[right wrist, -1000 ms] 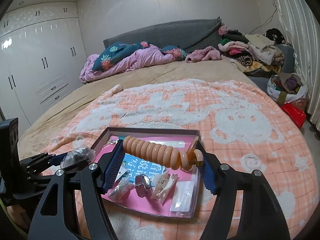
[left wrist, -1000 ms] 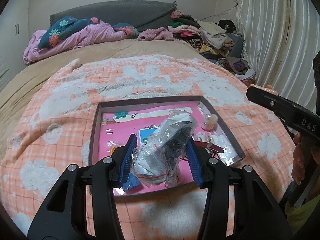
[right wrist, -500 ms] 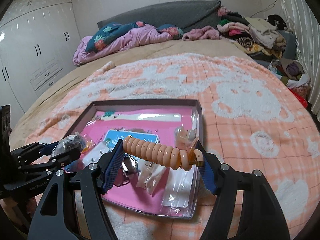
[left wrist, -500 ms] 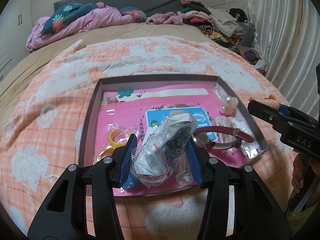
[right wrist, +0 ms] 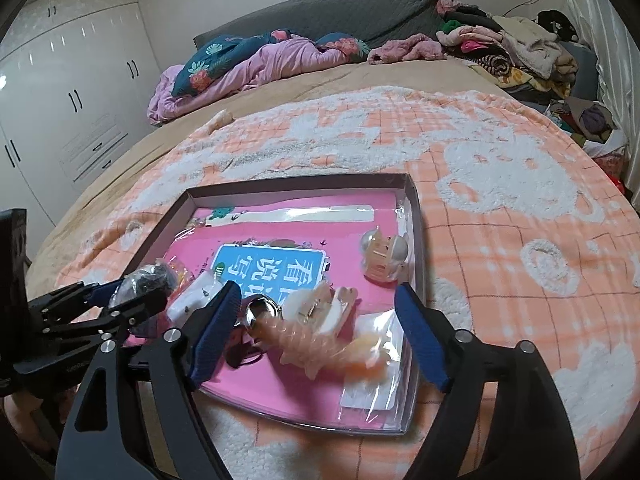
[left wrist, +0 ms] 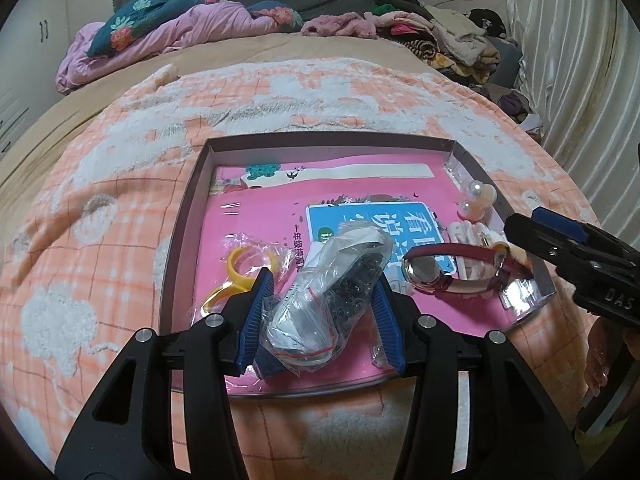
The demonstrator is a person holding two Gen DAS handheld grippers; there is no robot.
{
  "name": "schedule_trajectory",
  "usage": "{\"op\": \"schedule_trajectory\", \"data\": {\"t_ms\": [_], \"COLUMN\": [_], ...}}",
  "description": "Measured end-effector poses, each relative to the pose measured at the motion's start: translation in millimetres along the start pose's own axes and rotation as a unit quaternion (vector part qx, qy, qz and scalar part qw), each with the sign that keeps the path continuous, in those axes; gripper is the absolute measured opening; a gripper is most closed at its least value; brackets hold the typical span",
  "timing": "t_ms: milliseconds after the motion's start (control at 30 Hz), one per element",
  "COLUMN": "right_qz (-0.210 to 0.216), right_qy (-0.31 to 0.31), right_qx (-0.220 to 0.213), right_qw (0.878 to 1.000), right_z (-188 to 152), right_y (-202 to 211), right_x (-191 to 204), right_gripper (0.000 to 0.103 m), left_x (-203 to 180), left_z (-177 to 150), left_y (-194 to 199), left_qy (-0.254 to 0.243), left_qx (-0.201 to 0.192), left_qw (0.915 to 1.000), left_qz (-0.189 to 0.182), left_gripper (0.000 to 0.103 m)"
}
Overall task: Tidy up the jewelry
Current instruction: 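Carry both held items over the box and open both tools inside, then withdraw both tools up and away from the box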
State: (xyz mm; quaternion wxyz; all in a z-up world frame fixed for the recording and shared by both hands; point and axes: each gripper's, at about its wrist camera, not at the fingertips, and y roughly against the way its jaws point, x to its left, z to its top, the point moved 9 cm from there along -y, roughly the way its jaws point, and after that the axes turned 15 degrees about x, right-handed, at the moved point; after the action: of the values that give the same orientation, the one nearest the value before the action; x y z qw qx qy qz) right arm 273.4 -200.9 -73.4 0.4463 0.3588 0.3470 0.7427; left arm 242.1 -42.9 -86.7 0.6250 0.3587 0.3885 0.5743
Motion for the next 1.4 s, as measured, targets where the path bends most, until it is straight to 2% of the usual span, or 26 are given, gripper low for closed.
{"op": "schedule_trajectory", "data": {"t_ms": [133, 300, 467, 733, 833, 1000, 1400], "right_qz": [0.004, 0.011, 0.012, 0.01, 0.013, 0.021, 0.01], "right_qy": [-0.006, -0.013, -0.014, -0.008, -0.007, -0.008, 0.025], "right_qx": [-0.002, -0.007, -0.011, -0.019, -0.028, -0.054, -0.104], "right_qw": [1.0, 1.0, 1.0, 1.0, 0.999, 0.998, 0.994], "right_z": [0, 0, 0, -5, -8, -12, -44], "right_y": [4, 11, 18, 29, 39, 65, 120], "right_x": [-2, -5, -6, -2, 2, 9, 39], "right_gripper": [0.083, 0.087, 0.09, 0.091, 0.093, 0.098, 0.099], "left_x": [1, 3, 2, 2, 1, -1, -4], "left_z": [-1, -1, 1, 3, 0, -8, -40], "left_y": [-3, 1, 8, 25, 33, 50, 88], "left_qy": [0.004, 0.008, 0.004, 0.007, 0.01, 0.011, 0.015], "left_qx": [0.004, 0.0, -0.004, -0.02, -0.026, -0.043, -0.069], "left_qw": [1.0, 1.0, 1.0, 0.9998, 0.9996, 0.999, 0.9975], "left_qz": [0.003, 0.003, 0.007, 0.005, 0.001, 0.003, 0.01], "left_gripper": [0.041, 0.052, 0.053, 0.065, 0.073, 0.092, 0.094]}}
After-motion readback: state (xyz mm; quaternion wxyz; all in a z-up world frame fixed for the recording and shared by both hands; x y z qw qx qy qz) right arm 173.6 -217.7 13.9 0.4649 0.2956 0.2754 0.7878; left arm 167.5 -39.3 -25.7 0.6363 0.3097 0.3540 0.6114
